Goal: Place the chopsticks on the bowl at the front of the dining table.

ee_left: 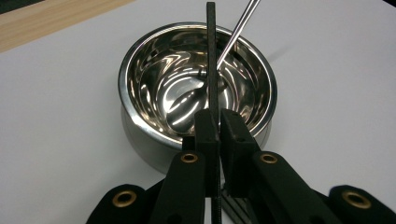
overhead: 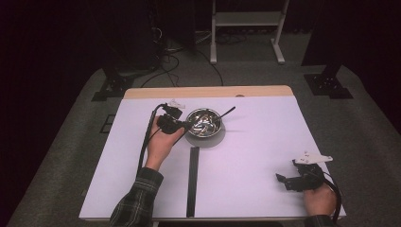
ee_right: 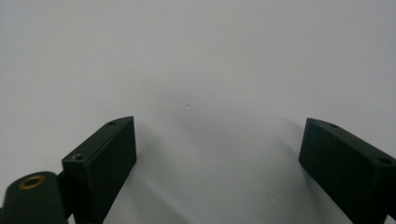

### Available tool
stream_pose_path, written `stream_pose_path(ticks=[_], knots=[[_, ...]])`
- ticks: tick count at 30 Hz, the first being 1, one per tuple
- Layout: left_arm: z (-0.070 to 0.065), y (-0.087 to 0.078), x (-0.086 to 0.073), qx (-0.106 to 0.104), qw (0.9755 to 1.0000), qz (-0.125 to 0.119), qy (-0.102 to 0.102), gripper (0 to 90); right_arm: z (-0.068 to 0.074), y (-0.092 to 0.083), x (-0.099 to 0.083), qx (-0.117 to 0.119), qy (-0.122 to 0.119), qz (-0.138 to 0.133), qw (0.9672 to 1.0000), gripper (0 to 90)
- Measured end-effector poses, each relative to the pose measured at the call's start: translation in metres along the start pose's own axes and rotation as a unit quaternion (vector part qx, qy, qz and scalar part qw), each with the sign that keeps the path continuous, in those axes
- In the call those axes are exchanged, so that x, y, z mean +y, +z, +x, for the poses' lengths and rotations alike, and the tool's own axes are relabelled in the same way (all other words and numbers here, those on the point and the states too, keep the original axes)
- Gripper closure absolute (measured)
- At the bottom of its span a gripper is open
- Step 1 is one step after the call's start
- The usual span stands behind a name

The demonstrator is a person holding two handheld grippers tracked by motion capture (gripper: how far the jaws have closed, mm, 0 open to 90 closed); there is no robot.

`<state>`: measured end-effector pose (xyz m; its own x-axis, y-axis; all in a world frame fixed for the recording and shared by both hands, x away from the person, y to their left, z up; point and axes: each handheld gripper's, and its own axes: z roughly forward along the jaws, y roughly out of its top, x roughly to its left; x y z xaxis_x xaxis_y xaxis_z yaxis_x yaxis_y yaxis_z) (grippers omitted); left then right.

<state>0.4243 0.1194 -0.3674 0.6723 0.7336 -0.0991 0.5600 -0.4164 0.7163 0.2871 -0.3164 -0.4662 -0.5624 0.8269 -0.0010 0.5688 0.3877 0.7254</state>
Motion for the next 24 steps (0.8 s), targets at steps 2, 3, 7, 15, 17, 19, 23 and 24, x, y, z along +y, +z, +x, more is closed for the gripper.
stream_pose_path(ticks=[2,3,7,15,17,19,23,24], knots=[[0.0,0.004,0.002,0.0,1.0,-0.002,-0.004,86.6,0.0,0.0,0.0,0.0,-0.001,-0.001,1.0,9.4],[0.0,0.006,0.003,-0.001,1.0,-0.002,-0.005,86.6,0.0,0.0,0.0,0.0,-0.001,-0.001,1.0,9.4],[0.003,0.015,0.007,0.001,0.9999,-0.001,-0.012,86.6,0.0,0.0,0.0,0.0,-0.001,-0.001,1.0,9.4],[0.002,0.031,0.016,0.003,0.9999,0.004,-0.013,86.6,0.0,0.0,0.0,0.0,-0.001,-0.001,1.0,9.4],[0.002,0.036,0.019,0.005,0.9999,0.007,-0.013,86.7,0.0,0.0,0.0,0.0,-0.001,-0.001,1.0,9.4],[0.002,0.039,0.021,-0.001,0.9999,0.005,-0.017,86.6,0.0,0.0,0.0,0.0,-0.001,-0.001,1.0,9.4],[-0.002,0.046,0.026,-0.003,0.9999,0.008,-0.015,86.6,0.0,0.0,0.0,0.0,-0.001,-0.001,1.0,9.5],[-0.003,0.047,0.027,-0.002,0.9999,0.009,-0.013,86.6,0.0,0.0,0.0,-0.001,-0.001,-0.001,1.0,9.4]])
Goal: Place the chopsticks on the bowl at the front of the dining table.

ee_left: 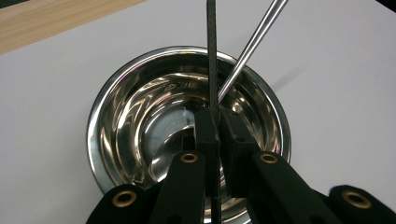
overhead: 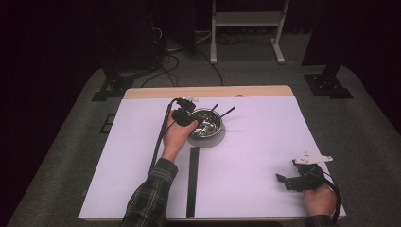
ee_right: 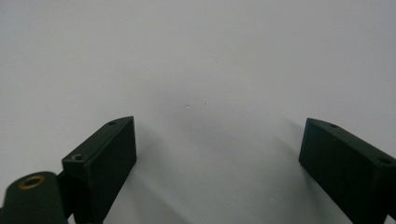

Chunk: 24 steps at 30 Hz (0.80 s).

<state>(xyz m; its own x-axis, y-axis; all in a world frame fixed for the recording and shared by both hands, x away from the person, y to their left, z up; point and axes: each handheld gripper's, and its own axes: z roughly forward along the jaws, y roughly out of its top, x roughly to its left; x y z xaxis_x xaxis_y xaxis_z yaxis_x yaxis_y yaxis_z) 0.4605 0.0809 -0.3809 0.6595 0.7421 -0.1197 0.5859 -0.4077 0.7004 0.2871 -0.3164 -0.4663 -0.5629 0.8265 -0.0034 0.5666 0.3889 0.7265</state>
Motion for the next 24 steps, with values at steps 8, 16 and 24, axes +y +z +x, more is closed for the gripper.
stream_pose_path(ticks=[8,16,24], knots=[[-0.001,0.014,0.009,-0.006,0.9999,0.002,-0.009,86.6,0.0,0.0,0.0,0.0,0.0,0.0,1.0,9.4],[-0.005,0.023,0.014,-0.008,0.9999,0.005,-0.009,86.6,0.0,0.0,0.0,0.0,0.0,0.0,1.0,9.4],[-0.006,0.031,0.013,-0.006,0.9999,0.011,-0.012,86.6,0.0,0.0,0.0,0.0,0.0,0.0,1.0,9.4]])
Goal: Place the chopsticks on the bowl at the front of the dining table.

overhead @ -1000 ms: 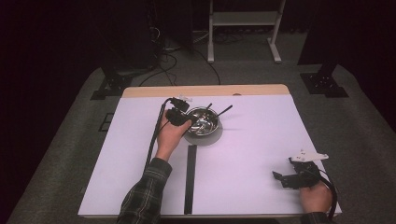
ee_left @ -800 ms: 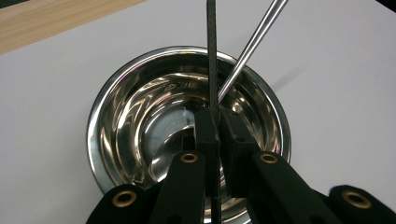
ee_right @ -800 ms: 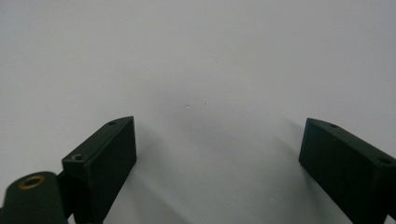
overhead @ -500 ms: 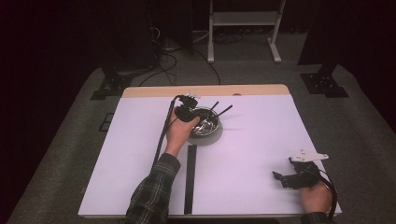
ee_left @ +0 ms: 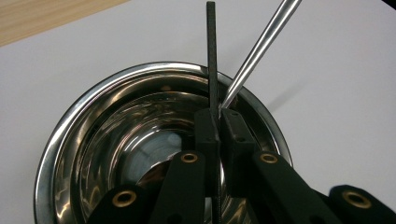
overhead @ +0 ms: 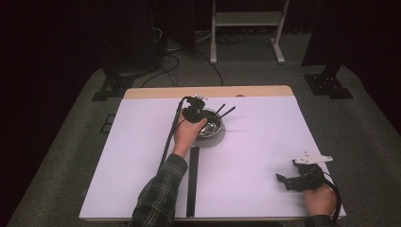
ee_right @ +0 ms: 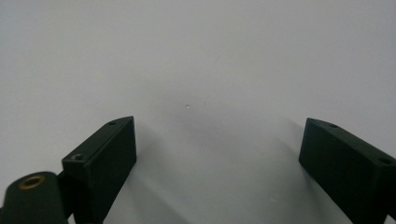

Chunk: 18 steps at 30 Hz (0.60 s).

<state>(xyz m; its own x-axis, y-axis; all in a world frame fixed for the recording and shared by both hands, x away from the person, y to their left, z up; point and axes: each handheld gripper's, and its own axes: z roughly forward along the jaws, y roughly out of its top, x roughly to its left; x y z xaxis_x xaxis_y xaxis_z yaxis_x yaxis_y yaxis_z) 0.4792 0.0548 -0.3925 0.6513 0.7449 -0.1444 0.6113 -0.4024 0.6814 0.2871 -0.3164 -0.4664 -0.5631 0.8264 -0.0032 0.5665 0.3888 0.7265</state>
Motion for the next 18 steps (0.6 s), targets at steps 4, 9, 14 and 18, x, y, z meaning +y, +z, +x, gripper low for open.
stream_pose_path(ticks=[4,9,14,18], knots=[[-0.001,0.0012,-0.0001,0.001,1.0,0.001,0.0,86.6,0.0,0.0,0.0,0.0,0.0,0.0,1.0,9.4],[-0.0024,0.0046,-0.001,0.005,1.0,0.005,0.002,86.5,0.0,0.0,0.0,0.0,0.0,0.0,1.0,9.5],[-0.0023,0.0061,-0.0014,0.005,1.0,0.001,0.002,86.4,0.0,0.0,0.0,0.0,0.0,0.0,1.0,9.4],[-0.0011,0.0063,-0.0015,0.001,1.0,0.001,-0.001,86.2,0.0,0.0,0.0,0.0,0.0,0.0,1.0,9.4]])
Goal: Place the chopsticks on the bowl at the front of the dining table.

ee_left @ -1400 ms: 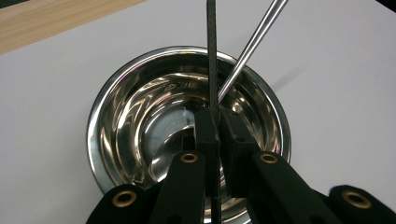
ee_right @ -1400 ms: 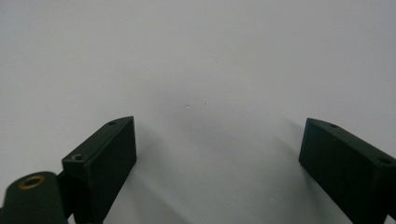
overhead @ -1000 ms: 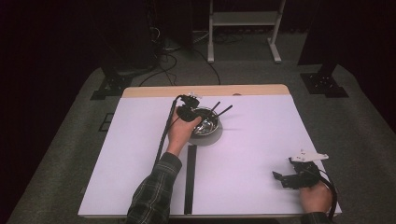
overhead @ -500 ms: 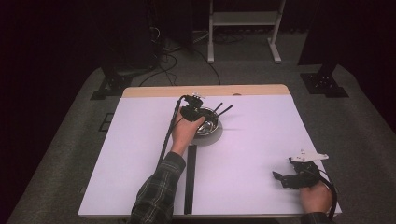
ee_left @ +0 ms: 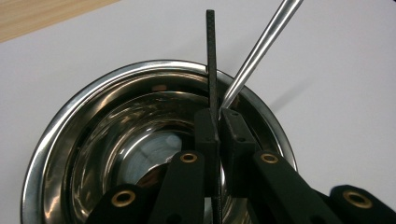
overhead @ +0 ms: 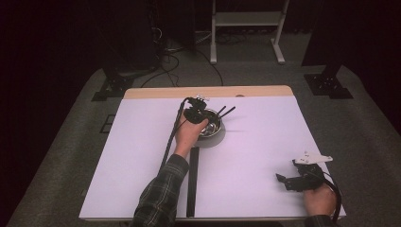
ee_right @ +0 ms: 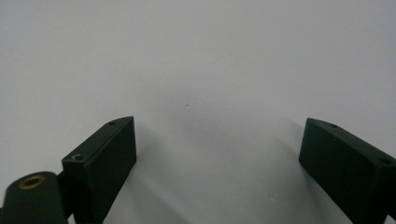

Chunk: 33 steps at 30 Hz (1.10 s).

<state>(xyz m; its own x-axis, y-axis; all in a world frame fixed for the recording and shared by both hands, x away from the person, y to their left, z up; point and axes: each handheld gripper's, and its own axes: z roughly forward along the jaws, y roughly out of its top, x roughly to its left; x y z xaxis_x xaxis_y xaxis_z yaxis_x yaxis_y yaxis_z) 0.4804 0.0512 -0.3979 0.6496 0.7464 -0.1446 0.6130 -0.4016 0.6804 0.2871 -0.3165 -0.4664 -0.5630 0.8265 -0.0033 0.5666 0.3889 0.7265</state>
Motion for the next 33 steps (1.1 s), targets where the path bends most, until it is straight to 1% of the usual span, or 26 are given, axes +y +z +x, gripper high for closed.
stream_pose_path(ticks=[5,7,10,12,14,18,21,24,30,33], knots=[[0.0,0.0,0.0,-0.001,1.0,0.001,0.001,78.1,0.0,0.0,0.0,0.0,0.0,0.0,1.0,9.4],[0.0,-0.002,0.0,-0.004,1.0,-0.002,0.002,71.5,0.0,0.0,0.0,0.0,0.0,0.0,1.0,9.4],[0.001,-0.005,0.001,-0.002,1.0,-0.002,0.005,66.6,0.0,0.0,0.0,0.0,0.0,0.0,1.0,9.4],[0.001,-0.007,0.0,0.0,1.0,-0.004,0.009,61.7,0.0,0.0,0.0,0.0,0.0,0.0,1.0,9.4],[0.002,-0.01,0.0,-0.003,0.9999,-0.005,0.01,57.7,0.0,0.0,0.0,0.0,0.0,0.0,1.0,9.4],[0.002,-0.017,0.0,-0.006,0.9998,-0.01,0.015,53.3,0.0,0.0,0.0,0.0,0.0,0.0,1.0,9.4],[0.001,-0.022,-0.001,-0.013,0.9997,-0.017,0.015,46.9,0.0,0.0,0.0,0.0,0.0,0.0,1.0,9.5],[0.002,-0.027,-0.003,-0.007,0.9996,-0.016,0.022,41.4,0.0,0.0,0.0,0.0,0.0,0.0,1.0,9.5],[0.001,-0.041,-0.006,-0.005,0.999,-0.023,0.038,31.6,0.0,0.0,0.0,0.0,0.0,0.0,1.0,9.5],[0.0,-0.05,-0.007,-0.008,0.9986,-0.026,0.044,27.1,0.0,0.0,0.0,0.0,0.0,0.0,1.0,9.4]])
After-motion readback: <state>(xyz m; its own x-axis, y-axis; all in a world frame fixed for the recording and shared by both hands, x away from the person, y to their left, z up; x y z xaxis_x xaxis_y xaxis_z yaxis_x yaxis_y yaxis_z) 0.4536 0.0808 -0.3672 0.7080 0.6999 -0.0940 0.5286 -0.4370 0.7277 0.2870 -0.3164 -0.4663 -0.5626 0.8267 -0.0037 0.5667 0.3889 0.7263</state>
